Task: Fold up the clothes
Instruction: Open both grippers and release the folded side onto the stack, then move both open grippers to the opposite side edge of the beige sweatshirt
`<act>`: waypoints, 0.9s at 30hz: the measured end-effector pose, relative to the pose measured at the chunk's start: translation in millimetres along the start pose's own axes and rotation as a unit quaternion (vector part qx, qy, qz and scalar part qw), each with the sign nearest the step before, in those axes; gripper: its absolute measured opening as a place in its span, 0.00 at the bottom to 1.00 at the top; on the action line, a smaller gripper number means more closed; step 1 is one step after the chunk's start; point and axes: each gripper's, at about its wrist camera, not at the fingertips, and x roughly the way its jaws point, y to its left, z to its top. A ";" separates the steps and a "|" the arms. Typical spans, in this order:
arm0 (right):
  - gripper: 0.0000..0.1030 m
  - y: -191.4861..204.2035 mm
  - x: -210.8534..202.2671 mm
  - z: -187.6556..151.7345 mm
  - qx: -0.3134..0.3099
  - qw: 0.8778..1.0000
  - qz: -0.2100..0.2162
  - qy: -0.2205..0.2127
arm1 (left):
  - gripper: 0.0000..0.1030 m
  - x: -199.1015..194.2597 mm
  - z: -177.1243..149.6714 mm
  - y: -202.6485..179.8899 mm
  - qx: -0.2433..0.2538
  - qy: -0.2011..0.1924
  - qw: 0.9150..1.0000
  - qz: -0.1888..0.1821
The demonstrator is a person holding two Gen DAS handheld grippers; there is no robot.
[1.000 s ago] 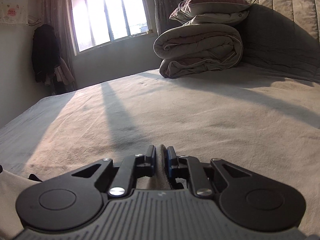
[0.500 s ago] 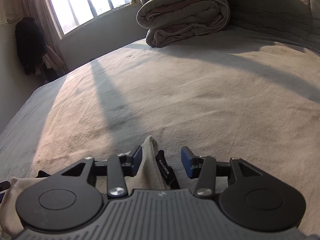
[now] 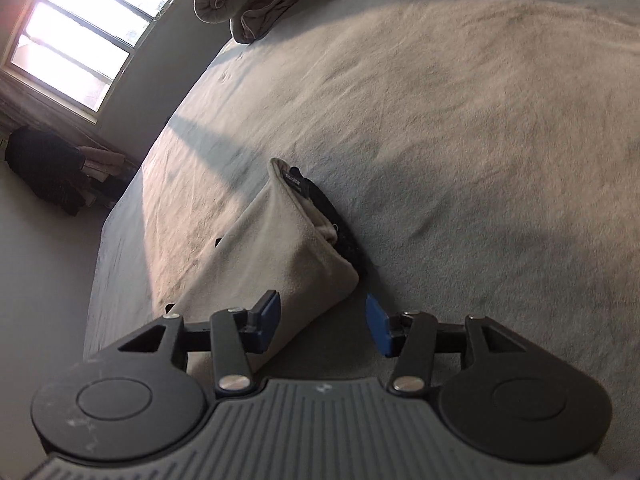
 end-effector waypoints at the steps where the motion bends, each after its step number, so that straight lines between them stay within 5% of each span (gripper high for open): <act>1: 0.51 -1.8 3.2 -3.4 0.015 1.000 0.008 0.003 | 0.73 6.2 -5.2 2.8 -0.007 0.000 1.000 -0.010; 8: 0.51 -20.5 22.7 -10.2 0.099 0.992 0.071 -0.043 | 0.55 28.2 -20.6 10.0 -0.029 -0.073 0.995 -0.057; 13: 0.50 -16.1 34.4 -0.3 0.083 0.991 0.074 -0.069 | 0.36 42.5 -19.7 10.2 -0.043 -0.108 0.991 -0.066; 15: 0.35 -13.1 38.6 1.9 0.071 0.993 0.066 -0.073 | 0.28 46.0 -19.4 7.2 -0.034 -0.118 0.990 -0.064; 18: 0.24 -5.8 37.6 2.7 0.052 0.994 0.056 -0.082 | 0.23 45.7 -19.8 0.8 -0.022 -0.129 0.990 -0.056; 27: 0.20 17.2 8.9 -5.2 0.008 0.995 0.025 -0.093 | 0.20 10.3 -28.6 -26.7 0.044 -0.125 0.991 -0.016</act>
